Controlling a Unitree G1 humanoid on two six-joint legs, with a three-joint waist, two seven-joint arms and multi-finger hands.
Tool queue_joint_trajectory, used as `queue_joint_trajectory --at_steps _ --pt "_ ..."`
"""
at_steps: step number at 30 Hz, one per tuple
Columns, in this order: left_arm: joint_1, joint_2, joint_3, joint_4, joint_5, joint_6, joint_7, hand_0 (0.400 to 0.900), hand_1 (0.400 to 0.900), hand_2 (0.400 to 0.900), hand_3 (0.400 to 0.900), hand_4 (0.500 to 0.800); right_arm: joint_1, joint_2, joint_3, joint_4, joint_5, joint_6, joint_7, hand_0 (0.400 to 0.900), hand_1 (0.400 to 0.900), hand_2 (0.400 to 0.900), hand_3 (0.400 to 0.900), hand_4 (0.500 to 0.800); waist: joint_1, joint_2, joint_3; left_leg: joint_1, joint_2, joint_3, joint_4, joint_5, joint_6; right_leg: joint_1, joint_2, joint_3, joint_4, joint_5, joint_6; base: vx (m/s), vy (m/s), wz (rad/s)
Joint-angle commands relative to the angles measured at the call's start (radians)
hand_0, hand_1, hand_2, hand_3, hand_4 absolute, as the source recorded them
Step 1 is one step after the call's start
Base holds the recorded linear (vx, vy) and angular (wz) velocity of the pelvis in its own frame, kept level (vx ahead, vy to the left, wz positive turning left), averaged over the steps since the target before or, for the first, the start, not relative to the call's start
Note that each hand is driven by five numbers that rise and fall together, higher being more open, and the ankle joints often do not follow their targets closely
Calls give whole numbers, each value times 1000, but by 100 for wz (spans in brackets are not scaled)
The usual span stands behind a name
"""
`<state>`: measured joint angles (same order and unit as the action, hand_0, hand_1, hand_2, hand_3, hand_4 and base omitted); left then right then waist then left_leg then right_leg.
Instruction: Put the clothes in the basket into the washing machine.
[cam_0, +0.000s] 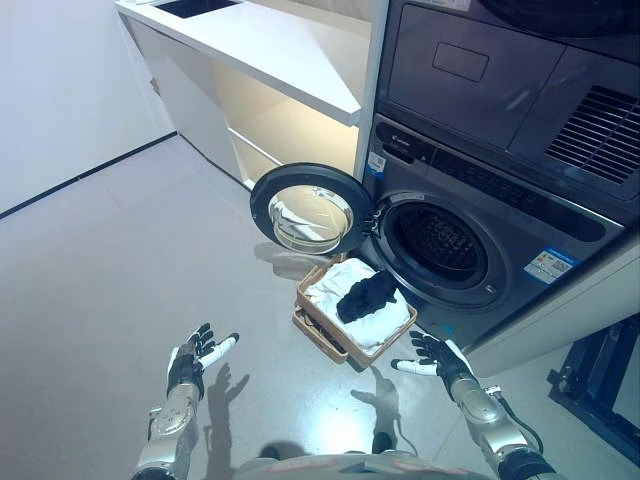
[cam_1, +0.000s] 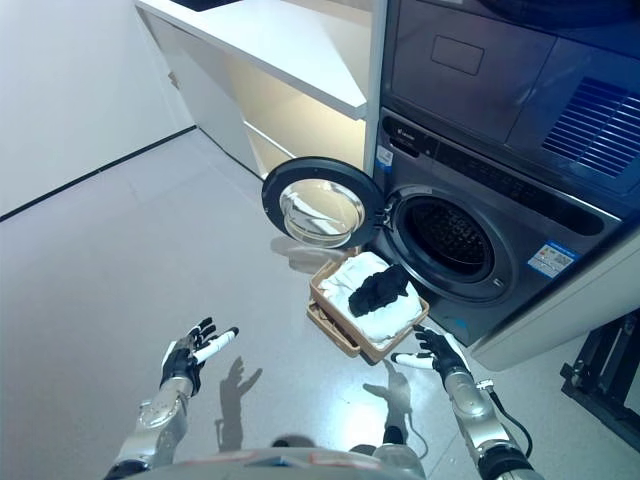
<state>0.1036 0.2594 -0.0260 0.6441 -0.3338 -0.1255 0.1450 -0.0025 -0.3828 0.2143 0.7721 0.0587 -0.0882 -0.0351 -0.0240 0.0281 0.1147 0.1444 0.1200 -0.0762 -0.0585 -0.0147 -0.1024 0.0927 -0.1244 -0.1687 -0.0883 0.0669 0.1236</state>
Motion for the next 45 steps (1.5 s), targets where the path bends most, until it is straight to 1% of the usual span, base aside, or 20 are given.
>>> queue_joint_trajectory --at_steps 1,3,4,5,7,11,17,20,22,24,28,31,33,36,37,38,39,40,42,45 --pt "-62 94 38 0 43 -50 36 900 900 900 900 800 -55 -22 35 -33 14 -57 -10 900 900 900 900 800 11 -70 -35 -106 29 9 159 -50 -8 -41 -42 25 153 -65 8 -47 -17 18" --pt "-60 95 41 -10 41 -53 39 900 900 900 900 800 -58 -25 34 -37 17 -58 -11 900 900 900 900 800 10 -72 -28 -134 21 3 201 -61 -10 -48 -43 25 168 -71 5 -75 4 40" --pt "-69 97 36 -32 35 -56 40 900 900 900 900 800 -58 -36 20 -46 27 -60 -15 900 900 900 900 800 4 -81 -7 -199 9 36 263 -53 -19 -49 -55 7 179 -76 -1 -170 39 105" --pt "-81 96 25 -41 28 -58 42 900 900 900 900 800 -60 -44 9 -47 35 -61 -23 900 900 900 900 800 -6 -86 6 -256 14 87 299 -37 -19 -50 -66 -22 182 -73 -3 -223 78 125" --pt "-89 95 15 -51 24 -58 35 900 900 900 900 800 -60 -50 -4 -49 50 -63 -28 900 900 900 900 800 -12 -84 5 -292 26 144 277 0 -9 -71 -78 -58 184 -60 0 -108 116 54" --pt "-69 105 12 -65 34 -61 37 900 900 900 900 800 -83 -31 -13 -20 78 -54 -27 900 900 900 900 800 -1 -80 -13 -242 2 150 227 -29 17 -64 -102 -65 164 -45 25 76 156 -3" --pt "-44 113 52 -56 15 -69 41 900 900 900 900 800 -137 -1 37 -21 60 -41 -9 900 900 900 900 800 30 -81 -3 -229 -78 193 260 -98 86 -99 -207 -17 242 12 72 66 255 -19" --pt "-43 122 57 -54 20 -62 38 900 900 900 900 800 -143 10 52 -31 57 -36 -6 900 900 900 900 800 32 -73 9 -199 -128 195 271 -129 130 -133 -252 35 397 80 54 99 300 7" --pt "-50 134 54 -53 28 -60 33 900 900 900 900 800 -144 13 56 -39 58 -34 -8 900 900 900 900 800 20 -63 19 -176 -147 177 263 -131 148 -170 -248 65 479 124 35 81 219 31" --pt "-58 140 49 -55 31 -61 33 900 900 900 900 800 -146 16 53 -40 67 -32 -9 900 900 900 900 800 10 -56 30 -147 -158 167 247 -137 152 -212 -250 70 486 144 34 108 129 23" --pt "-98 141 31 -11 16 -62 39 900 900 900 900 800 -159 4 30 -8 92 -29 -24 900 900 900 900 800 -20 -62 52 -98 -171 146 225 -160 136 -282 -242 56 301 166 61 202 -4 27" --pt "-104 137 29 5 7 -66 47 900 900 900 900 800 -176 -5 26 13 92 -26 -35 900 900 900 900 800 -37 -71 72 -45 -170 132 219 -187 123 -320 -229 32 162 221 93 246 -79 25" --pt "-105 138 33 11 -1 -68 51 900 900 900 900 800 -181 -10 30 9 90 -24 -37 900 900 900 900 800 -50 -75 74 -19 -164 124 221 -212 115 -333 -204 52 111 236 102 228 -105 35" --pt "-105 140 31 17 -27 -73 56 900 900 900 900 800 -197 -24 23 10 95 -19 -43 900 900 900 900 800 -50 -86 70 -2 -153 99 227 -235 100 -345 -192 92 129 253 109 192 -159 36" --pt "-109 140 30 23 -37 -74 61 900 900 900 900 800 -200 -30 19 10 97 -19 -46 900 900 900 900 800 -46 -88 67 -2 -144 93 235 -243 91 -340 -189 86 141 233 105 193 -222 36" --pt "-110 140 30 23 -43 -76 70 900 900 900 900 800 -207 -36 13 15 100 -20 -55 900 900 900 900 800 -40 -87 60 -8 -128 85 243 -254 82 -347 -187 74 152 204 101 194 -239 33" --pt "-117 139 30 27 -59 -79 71 900 900 900 900 800 -226 -43 19 21 102 -21 -58 900 900 900 900 800 -43 -89 56 2 -116 85 236 -257 76 -344 -175 78 151 213 98 205 -274 42" --pt "-119 137 27 38 -68 -77 73 900 900 900 900 800 -227 -53 15 25 100 -23 -64 900 900 900 900 800 -44 -83 45 2 -90 73 241 -254 60 -341 -155 72 158 169 85 213 -278 42" --pt "-142 119 10 53 -114 -88 83 900 900 900 900 800 -281 -93 27 67 82 -21 -86 900 900 900 900 800 -42 -71 43 -16 -63 45 240 -231 44 -346 -143 59 178 158 78 147 -235 50" --pt "-181 100 -23 62 -141 -101 93 900 900 900 900 800 -311 -124 15 117 70 -28 -122 900 900 900 900 800 -51 -46 32 -5 -9 42 174 -162 6 -342 -131 15 180 125 71 134 -178 41"
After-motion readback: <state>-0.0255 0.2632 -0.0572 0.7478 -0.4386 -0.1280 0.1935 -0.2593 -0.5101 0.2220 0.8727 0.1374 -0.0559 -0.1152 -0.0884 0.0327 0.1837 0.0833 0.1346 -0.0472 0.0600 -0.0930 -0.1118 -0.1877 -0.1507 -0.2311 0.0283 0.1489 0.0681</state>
